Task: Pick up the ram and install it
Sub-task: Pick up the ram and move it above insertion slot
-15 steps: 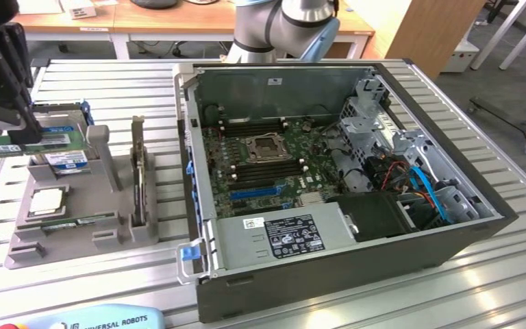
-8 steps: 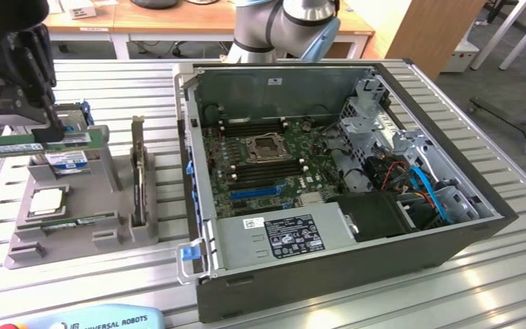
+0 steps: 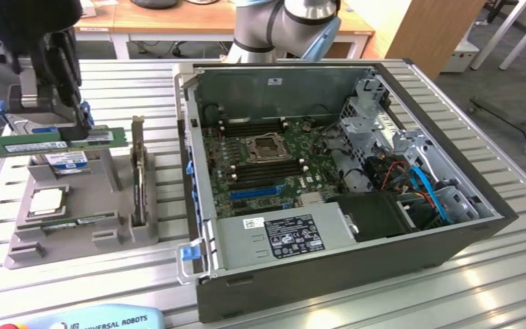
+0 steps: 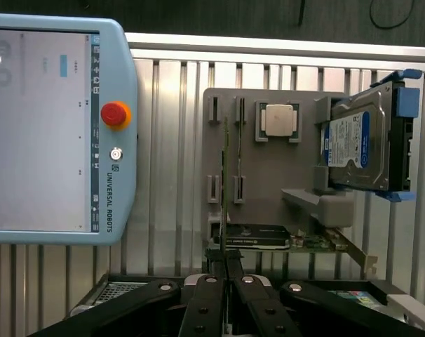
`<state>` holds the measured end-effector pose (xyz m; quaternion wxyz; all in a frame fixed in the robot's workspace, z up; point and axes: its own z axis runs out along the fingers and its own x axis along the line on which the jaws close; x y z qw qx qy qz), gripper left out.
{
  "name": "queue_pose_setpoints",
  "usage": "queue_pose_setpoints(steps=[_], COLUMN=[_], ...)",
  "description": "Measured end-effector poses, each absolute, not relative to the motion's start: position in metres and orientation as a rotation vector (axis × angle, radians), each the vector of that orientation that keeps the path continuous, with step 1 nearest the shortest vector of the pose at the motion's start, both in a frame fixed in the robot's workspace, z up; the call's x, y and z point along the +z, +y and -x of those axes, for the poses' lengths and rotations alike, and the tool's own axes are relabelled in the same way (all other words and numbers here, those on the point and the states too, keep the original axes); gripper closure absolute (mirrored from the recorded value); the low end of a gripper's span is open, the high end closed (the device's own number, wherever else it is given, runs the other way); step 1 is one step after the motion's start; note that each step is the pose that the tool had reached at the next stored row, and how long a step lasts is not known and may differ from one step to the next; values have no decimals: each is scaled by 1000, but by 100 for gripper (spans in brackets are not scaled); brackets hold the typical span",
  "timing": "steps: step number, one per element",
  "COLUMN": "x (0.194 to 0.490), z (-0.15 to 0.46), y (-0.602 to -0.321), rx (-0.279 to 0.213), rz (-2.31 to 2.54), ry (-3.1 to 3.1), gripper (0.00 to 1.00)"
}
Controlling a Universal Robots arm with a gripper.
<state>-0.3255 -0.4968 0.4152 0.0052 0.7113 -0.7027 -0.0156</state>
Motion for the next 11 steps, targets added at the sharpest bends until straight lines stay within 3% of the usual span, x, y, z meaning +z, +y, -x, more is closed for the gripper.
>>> queue_pose_setpoints(steps=[11], x=[415], z=[292], y=[-497], rx=[-49], rz=[-2227], ry=[-2201], gripper=[89])
